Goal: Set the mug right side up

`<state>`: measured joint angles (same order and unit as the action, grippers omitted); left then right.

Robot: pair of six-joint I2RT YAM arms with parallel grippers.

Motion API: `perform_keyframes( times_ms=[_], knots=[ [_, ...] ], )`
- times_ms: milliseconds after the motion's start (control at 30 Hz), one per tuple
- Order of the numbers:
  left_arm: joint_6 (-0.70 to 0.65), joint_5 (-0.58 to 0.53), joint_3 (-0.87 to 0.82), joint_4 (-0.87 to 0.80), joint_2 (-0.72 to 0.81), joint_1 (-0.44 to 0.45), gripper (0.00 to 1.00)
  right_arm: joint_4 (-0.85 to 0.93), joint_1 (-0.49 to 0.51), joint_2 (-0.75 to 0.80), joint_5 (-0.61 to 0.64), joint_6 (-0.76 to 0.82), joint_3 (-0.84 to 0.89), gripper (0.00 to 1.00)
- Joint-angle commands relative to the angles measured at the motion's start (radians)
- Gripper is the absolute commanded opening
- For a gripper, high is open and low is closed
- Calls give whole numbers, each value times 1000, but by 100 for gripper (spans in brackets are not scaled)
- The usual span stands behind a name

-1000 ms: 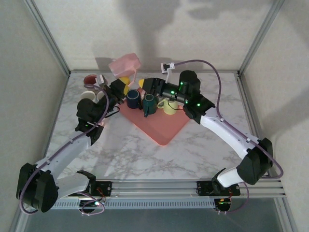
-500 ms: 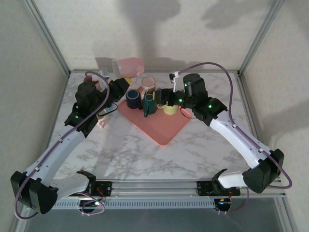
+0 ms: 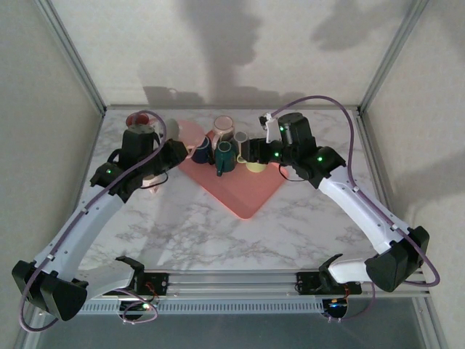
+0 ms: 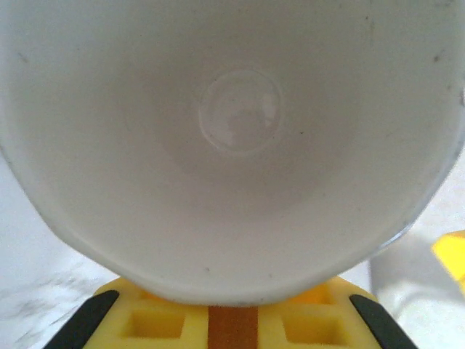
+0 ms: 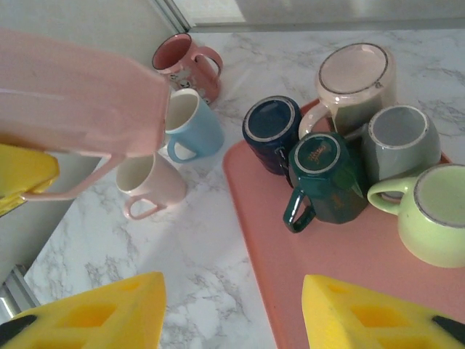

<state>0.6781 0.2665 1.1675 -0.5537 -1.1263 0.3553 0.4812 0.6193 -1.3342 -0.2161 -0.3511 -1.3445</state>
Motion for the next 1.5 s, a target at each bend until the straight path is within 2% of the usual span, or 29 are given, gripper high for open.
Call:
perform_keyframes(
  times_ms=[0,167,567,900,1467],
  knots=[
    [-77,-83,46,-72,49,-8,0,35,-8,-17,9,23,-18,53],
    [-104,-133,16,-170,52,-8,0,46,-10,-30,6,25,-18,53],
    [-136,-244,-104,-231,18,-5,0,60,-13,-81,-9,22,-26,53],
    [-141,-234,-209,-163,-29,5,0,76,-15,-136,-29,20,-38,53],
    [-141,-296,-306,-109,-102,26,0,93,-19,-166,-37,21,-21,53]
  ],
)
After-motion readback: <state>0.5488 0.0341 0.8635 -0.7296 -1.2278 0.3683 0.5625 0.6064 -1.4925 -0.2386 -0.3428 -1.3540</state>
